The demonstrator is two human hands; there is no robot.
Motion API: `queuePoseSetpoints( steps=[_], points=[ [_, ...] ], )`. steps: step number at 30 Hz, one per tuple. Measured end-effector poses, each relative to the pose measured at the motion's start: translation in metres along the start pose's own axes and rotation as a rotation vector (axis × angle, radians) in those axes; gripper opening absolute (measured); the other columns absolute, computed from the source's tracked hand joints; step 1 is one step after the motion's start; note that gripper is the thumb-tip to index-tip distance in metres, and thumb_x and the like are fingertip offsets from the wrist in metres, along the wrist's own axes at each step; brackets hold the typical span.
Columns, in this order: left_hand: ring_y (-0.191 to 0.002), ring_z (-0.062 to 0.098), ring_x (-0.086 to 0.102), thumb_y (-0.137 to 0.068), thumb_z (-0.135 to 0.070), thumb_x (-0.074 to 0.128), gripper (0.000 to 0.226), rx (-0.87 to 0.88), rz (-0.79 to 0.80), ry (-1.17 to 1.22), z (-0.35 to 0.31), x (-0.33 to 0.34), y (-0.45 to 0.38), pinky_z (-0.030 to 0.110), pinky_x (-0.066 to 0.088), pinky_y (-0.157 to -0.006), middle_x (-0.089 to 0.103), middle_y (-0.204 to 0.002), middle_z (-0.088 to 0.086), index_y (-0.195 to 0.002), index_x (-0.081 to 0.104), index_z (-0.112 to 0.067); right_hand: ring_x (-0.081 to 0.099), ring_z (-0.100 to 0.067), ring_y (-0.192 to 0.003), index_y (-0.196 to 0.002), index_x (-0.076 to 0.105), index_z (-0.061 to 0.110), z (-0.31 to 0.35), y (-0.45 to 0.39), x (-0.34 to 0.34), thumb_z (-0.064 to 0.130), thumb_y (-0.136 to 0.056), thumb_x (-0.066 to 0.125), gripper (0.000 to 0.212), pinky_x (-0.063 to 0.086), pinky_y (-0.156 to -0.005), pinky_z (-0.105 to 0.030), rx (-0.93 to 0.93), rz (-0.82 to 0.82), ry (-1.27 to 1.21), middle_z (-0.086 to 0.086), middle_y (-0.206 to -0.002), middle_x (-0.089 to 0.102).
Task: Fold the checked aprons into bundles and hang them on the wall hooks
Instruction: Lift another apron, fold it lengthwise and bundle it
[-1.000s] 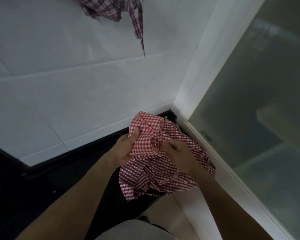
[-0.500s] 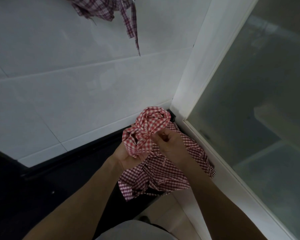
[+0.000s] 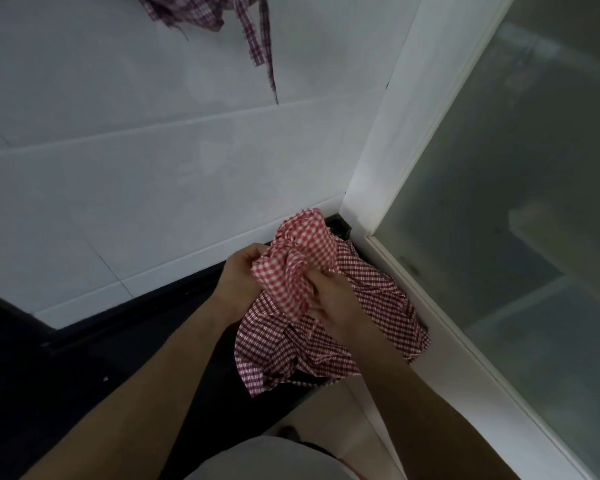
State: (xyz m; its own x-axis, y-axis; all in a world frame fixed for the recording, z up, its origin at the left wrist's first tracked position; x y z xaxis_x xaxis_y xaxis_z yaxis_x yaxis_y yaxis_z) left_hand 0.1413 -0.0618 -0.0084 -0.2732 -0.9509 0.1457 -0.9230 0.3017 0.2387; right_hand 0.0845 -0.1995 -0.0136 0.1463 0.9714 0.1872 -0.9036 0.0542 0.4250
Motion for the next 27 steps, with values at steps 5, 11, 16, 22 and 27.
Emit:
queuePoseSetpoints(
  steps=[5,11,16,22,27],
  points=[
    [-0.101,0.030,0.069,-0.089,0.014,0.048,0.038,-0.146,0.086,0.182,0.001,-0.002,-0.001,0.041,0.060,-0.080,0.068,-0.117,0.017,-0.122,0.059,-0.002,0.069,-0.009,-0.065,-0.126,0.060,0.007,0.001,-0.011,-0.016,0.059,-0.066,0.081,0.083,0.054,-0.055,-0.023,-0.010,-0.064,0.021,0.002,-0.093,0.073],
    [-0.114,0.011,0.060,-0.075,-0.059,0.076,0.084,-0.141,0.283,-0.357,0.003,0.019,-0.004,0.032,0.049,-0.098,0.056,-0.129,-0.010,-0.143,0.035,-0.031,0.065,-0.023,-0.111,-0.132,0.060,0.011,0.004,-0.025,-0.027,0.092,-0.054,0.064,0.112,0.051,-0.103,-0.043,-0.100,-0.133,0.512,-0.004,-0.125,0.067],
    [-0.115,0.011,0.057,-0.087,-0.032,0.074,0.073,-0.152,0.211,-0.349,0.022,0.005,-0.011,0.035,0.049,-0.100,0.055,-0.135,-0.004,-0.148,0.035,-0.026,0.059,-0.005,-0.075,-0.089,0.065,0.023,-0.013,-0.028,-0.009,0.054,-0.094,0.057,0.032,0.045,-0.070,-0.019,-0.056,0.040,0.659,0.011,-0.083,0.064],
    [-0.115,0.024,0.063,-0.093,-0.012,0.065,0.056,-0.228,0.109,-0.011,0.053,-0.021,-0.010,0.034,0.055,-0.089,0.060,-0.132,0.008,-0.144,0.043,-0.014,0.048,-0.001,-0.049,-0.072,0.067,0.000,-0.017,-0.034,-0.016,0.038,-0.099,0.058,0.048,0.038,-0.061,-0.022,-0.117,0.110,0.699,0.012,-0.054,0.056],
    [-0.118,0.023,0.062,-0.087,-0.027,0.067,0.056,-0.310,0.175,0.034,0.058,-0.021,-0.005,0.039,0.051,-0.099,0.059,-0.134,0.005,-0.139,0.046,-0.020,0.036,-0.003,-0.044,-0.061,0.053,0.005,-0.006,-0.042,-0.008,0.031,-0.100,0.058,0.047,0.029,-0.051,-0.014,-0.233,0.093,0.737,0.008,-0.050,0.042]
  ],
)
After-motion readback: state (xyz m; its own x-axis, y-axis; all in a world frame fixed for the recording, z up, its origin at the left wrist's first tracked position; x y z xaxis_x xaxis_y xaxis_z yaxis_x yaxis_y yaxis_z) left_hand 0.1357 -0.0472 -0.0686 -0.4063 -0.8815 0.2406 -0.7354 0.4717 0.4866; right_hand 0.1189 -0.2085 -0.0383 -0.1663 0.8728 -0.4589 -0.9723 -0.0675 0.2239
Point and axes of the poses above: each hand's wrist, its own y-axis away from the middle knuckle, its own x-axis out of the palm, z = x × y, the point moved 10 cm from there along -y, towards the middle knuckle
